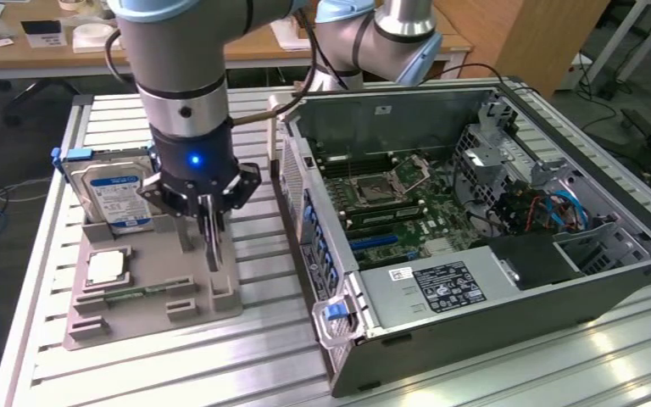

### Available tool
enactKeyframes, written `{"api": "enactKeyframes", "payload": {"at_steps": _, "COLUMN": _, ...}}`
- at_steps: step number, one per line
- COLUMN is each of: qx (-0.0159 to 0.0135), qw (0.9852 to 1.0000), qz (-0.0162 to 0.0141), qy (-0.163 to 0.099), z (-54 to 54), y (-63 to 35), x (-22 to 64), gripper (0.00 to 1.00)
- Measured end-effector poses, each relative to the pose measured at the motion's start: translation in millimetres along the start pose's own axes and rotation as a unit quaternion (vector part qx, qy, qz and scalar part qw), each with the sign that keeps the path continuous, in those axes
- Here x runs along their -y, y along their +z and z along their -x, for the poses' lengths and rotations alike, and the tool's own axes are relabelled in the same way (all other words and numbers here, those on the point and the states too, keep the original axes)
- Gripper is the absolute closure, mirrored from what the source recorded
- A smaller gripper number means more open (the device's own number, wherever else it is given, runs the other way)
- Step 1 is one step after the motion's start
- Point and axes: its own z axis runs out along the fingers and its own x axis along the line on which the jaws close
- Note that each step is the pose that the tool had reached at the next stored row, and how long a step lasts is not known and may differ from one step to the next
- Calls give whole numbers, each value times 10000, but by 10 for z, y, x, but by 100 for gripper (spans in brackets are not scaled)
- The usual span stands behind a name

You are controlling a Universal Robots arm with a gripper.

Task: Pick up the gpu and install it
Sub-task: 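Pick up the gpu and move the gpu toward the slot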

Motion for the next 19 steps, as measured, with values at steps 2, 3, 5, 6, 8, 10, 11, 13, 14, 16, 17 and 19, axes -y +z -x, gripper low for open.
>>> {"api": "enactKeyframes", "payload": {"at_steps": 2, "qx": -58, "qw": 10000, "qz": 3, "qy": 4, "z": -2, "y": -23, "x": -1, "gripper": 72}}
{"api": "enactKeyframes", "payload": {"at_steps": 3, "qx": -68, "qw": 10000, "qz": 7, "qy": 5, "z": -3, "y": -52, "x": -3, "gripper": 72}}
{"api": "enactKeyframes", "payload": {"at_steps": 5, "qx": -72, "qw": 10000, "qz": 17, "qy": 5, "z": -1, "y": -120, "x": -7, "gripper": 72}}
{"api": "enactKeyframes", "payload": {"at_steps": 6, "qx": -72, "qw": 10000, "qz": 21, "qy": 5, "z": -1, "y": -159, "x": -9, "gripper": 72}}
{"api": "enactKeyframes", "payload": {"at_steps": 8, "qx": -72, "qw": 10000, "qz": 28, "qy": 5, "z": 0, "y": -242, "x": -14, "gripper": 72}}
{"api": "enactKeyframes", "payload": {"at_steps": 10, "qx": -72, "qw": 10000, "qz": 31, "qy": 5, "z": 1, "y": -329, "x": -18, "gripper": 72}}
{"api": "enactKeyframes", "payload": {"at_steps": 11, "qx": -73, "qw": 10000, "qz": 33, "qy": 5, "z": 1, "y": -375, "x": -21, "gripper": 72}}
{"api": "enactKeyframes", "payload": {"at_steps": 13, "qx": -73, "qw": 10000, "qz": 39, "qy": 5, "z": 1, "y": -460, "x": -25, "gripper": 72}}
{"api": "enactKeyframes", "payload": {"at_steps": 14, "qx": -73, "qw": 10000, "qz": 41, "qy": 5, "z": 2, "y": -505, "x": -28, "gripper": 72}}
{"api": "enactKeyframes", "payload": {"at_steps": 16, "qx": -73, "qw": 10000, "qz": 44, "qy": 5, "z": 3, "y": -592, "x": -32, "gripper": 72}}
{"api": "enactKeyframes", "payload": {"at_steps": 17, "qx": -73, "qw": 10000, "qz": 46, "qy": 5, "z": 3, "y": -635, "x": -35, "gripper": 72}}
{"api": "enactKeyframes", "payload": {"at_steps": 19, "qx": -73, "qw": 10000, "qz": 49, "qy": 5, "z": 4, "y": -727, "x": -40, "gripper": 72}}
